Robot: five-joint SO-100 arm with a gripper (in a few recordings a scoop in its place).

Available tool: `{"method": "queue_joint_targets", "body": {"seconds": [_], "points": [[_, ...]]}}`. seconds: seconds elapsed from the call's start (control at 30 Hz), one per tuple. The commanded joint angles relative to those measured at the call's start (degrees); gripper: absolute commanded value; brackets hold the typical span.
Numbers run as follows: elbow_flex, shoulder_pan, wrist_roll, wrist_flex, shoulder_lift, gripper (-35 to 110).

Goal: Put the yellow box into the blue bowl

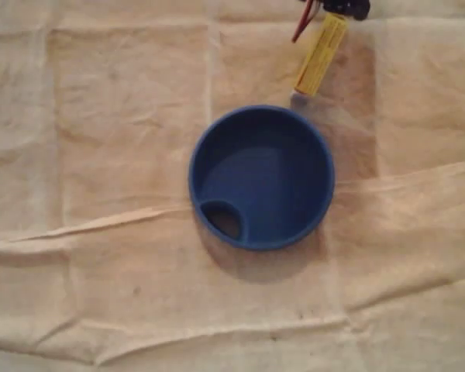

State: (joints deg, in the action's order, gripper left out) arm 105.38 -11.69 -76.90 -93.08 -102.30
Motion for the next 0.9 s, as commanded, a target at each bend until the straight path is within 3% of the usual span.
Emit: {"method": "queue_joint_targets", "body": {"seconds": [0.0,0.87], "points": [[1.3,-0.1,-0.3,2.4,-0.4,29],[5.0,-0.1,-0.2,10.3,6.7,28]]}}
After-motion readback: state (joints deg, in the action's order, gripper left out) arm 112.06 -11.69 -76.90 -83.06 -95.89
